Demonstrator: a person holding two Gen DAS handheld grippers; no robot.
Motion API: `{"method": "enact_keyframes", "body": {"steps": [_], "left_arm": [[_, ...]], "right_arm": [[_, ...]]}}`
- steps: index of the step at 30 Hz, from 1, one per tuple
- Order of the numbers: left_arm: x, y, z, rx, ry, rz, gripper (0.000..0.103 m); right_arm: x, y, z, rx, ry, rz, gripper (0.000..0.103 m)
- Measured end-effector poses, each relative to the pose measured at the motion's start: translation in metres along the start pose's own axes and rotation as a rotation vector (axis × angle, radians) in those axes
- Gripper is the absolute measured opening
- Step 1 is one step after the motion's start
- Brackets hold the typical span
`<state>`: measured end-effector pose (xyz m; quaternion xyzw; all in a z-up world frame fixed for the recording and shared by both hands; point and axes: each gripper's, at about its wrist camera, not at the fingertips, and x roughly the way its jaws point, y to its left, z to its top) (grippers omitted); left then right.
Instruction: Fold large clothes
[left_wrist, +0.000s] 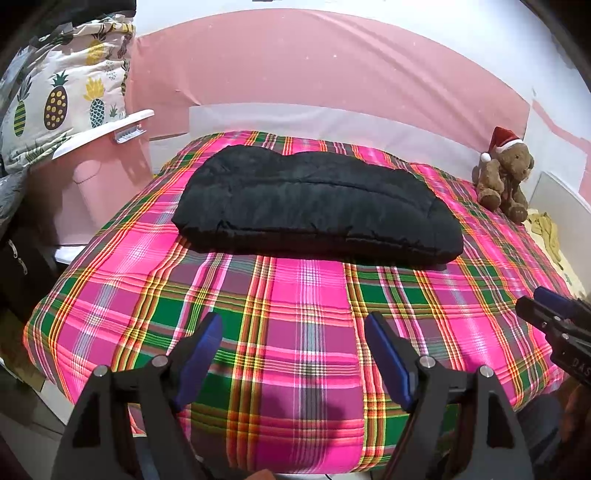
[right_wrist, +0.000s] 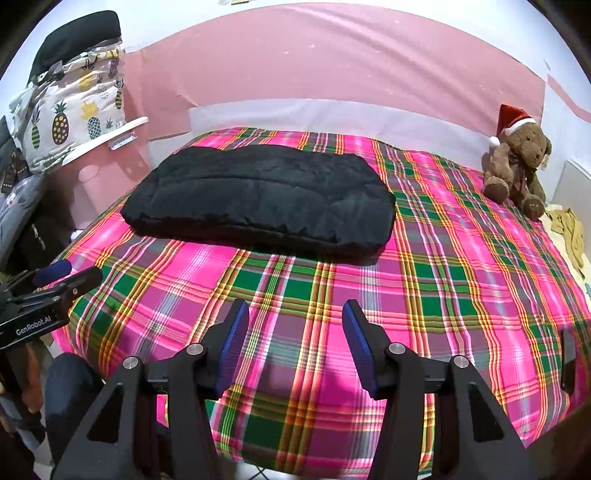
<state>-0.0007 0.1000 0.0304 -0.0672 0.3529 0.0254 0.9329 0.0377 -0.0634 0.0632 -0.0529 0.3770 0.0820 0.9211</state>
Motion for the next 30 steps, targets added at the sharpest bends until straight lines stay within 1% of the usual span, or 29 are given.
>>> {"method": "enact_keyframes", "body": {"steps": [30], "left_arm": [[0.0044,-0.0028,-0.0033,0.016,0.011,0.014,0.081]], "right_arm": [[0.0029,0.0031,-0.0044,0.000,0.012,0.004,0.053]]}}
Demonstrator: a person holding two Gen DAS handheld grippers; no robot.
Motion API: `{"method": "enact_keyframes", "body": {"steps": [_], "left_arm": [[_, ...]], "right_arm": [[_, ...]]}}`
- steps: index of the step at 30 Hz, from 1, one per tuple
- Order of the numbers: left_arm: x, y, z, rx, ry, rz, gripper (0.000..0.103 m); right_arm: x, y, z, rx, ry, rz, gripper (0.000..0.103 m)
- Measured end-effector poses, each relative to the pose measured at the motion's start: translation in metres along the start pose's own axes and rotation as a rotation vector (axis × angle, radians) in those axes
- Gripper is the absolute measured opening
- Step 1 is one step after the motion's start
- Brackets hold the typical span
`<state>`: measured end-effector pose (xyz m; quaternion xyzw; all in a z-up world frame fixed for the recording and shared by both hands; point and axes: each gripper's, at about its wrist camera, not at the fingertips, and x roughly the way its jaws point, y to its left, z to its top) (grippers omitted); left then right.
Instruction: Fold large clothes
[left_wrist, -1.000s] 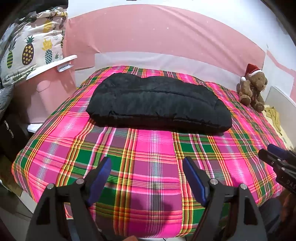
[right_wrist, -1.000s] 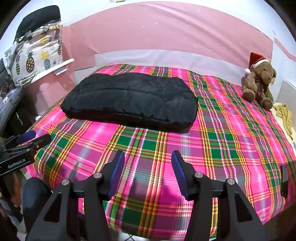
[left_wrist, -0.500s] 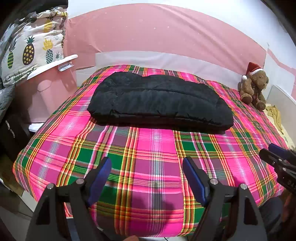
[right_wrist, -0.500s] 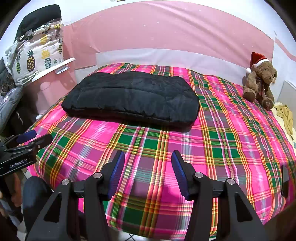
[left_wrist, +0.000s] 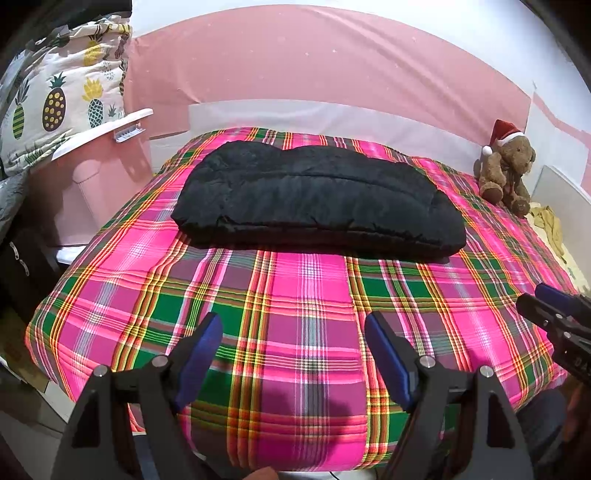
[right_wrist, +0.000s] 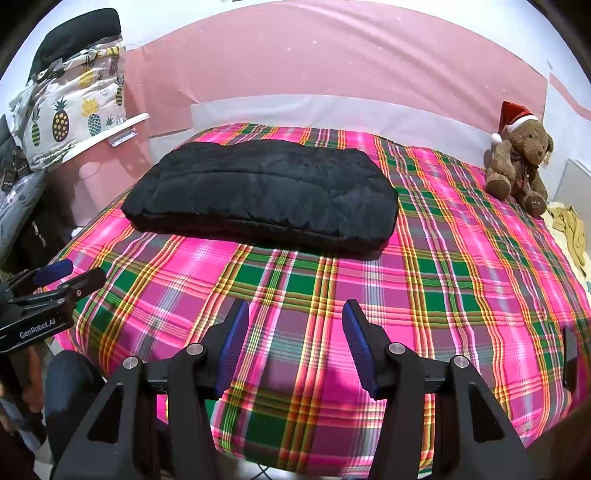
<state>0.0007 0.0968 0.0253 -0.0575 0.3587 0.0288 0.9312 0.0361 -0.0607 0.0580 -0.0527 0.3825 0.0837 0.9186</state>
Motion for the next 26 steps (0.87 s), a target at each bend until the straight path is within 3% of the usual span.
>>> {"method": "enact_keyframes", "body": {"steps": [26], "left_arm": [[0.0016,-0.0063,-0.0015,0.015,-0.021,0.007,0.082]], "right_arm": [[0.0052,0.0003,-0.0036,-0.007,0.013,0.003,0.053]]}}
